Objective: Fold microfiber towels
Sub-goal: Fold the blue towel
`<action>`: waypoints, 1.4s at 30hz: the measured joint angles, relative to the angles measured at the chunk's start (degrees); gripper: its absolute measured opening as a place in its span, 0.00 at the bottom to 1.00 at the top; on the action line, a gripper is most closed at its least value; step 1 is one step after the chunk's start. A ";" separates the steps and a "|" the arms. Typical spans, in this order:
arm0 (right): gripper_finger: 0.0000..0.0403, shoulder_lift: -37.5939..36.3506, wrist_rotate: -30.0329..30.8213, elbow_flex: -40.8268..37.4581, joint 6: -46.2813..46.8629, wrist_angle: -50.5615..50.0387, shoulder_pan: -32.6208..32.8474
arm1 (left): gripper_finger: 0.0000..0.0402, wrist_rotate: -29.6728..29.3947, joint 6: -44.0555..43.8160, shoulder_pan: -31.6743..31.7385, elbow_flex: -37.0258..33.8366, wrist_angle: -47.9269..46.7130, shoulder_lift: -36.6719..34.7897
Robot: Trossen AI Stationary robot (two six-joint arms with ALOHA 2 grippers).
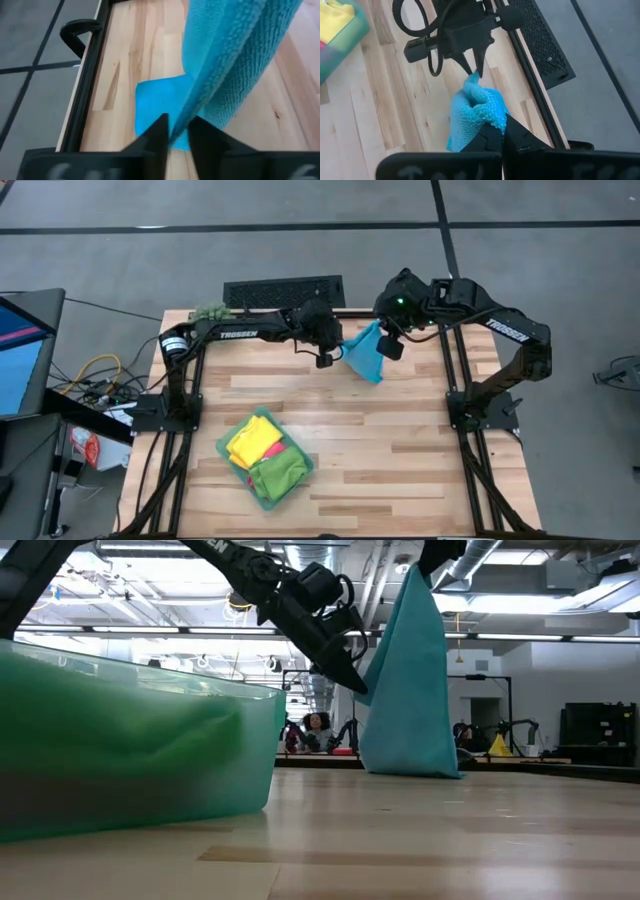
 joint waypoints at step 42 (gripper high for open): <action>0.01 3.46 7.72 3.02 -17.52 25.71 -10.50 | 0.00 -22.81 -6.50 9.05 5.99 -25.03 -30.45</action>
